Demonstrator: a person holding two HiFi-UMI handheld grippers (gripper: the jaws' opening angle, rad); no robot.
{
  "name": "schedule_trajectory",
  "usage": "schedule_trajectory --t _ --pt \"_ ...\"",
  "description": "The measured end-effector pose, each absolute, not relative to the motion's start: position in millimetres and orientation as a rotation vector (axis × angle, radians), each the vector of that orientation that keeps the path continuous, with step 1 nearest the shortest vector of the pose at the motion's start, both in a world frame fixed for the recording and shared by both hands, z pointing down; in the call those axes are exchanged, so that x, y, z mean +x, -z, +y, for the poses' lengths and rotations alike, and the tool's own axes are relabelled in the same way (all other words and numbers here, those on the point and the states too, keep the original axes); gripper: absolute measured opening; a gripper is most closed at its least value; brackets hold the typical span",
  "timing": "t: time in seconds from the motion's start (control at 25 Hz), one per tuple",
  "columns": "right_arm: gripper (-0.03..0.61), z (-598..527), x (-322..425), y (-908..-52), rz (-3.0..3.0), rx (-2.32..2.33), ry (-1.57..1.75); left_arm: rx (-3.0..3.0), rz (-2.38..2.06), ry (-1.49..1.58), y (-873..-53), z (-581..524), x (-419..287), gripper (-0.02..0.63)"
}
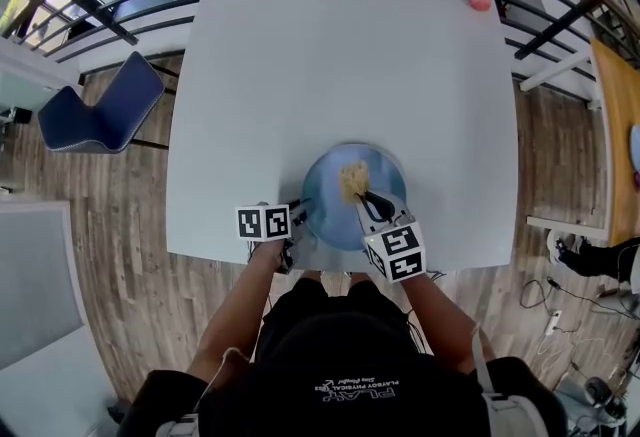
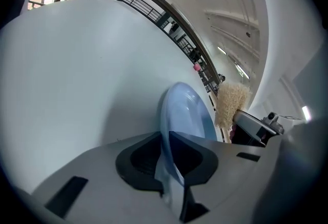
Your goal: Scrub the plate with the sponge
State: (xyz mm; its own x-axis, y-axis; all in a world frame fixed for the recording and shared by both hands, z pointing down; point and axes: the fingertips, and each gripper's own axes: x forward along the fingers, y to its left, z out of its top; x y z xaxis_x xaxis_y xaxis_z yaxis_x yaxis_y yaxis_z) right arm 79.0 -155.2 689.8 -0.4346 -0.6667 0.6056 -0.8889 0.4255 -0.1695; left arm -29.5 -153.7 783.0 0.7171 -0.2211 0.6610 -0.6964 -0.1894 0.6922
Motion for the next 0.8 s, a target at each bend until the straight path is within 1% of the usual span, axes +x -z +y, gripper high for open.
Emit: schedule_trajectory --t 0.24,0.4,0.8 --pt "0.044 -152.1 80.1 -694.0 -2.238 1.317 -0.683 1.69 -0.759 -0.491 -786.6 -157.6 -29.6 0.043" --pt "0.044 -149.9 79.1 -694.0 -2.254 1.31 -0.69 1.679 -0.79 -0.551 -789.0 -159.4 -28.5 0.026" --pt "0.044 -150.9 85.6 -693.9 -2.265 1.32 -0.691 1.667 -0.83 -0.548 -788.8 -160.1 -28.6 0.025"
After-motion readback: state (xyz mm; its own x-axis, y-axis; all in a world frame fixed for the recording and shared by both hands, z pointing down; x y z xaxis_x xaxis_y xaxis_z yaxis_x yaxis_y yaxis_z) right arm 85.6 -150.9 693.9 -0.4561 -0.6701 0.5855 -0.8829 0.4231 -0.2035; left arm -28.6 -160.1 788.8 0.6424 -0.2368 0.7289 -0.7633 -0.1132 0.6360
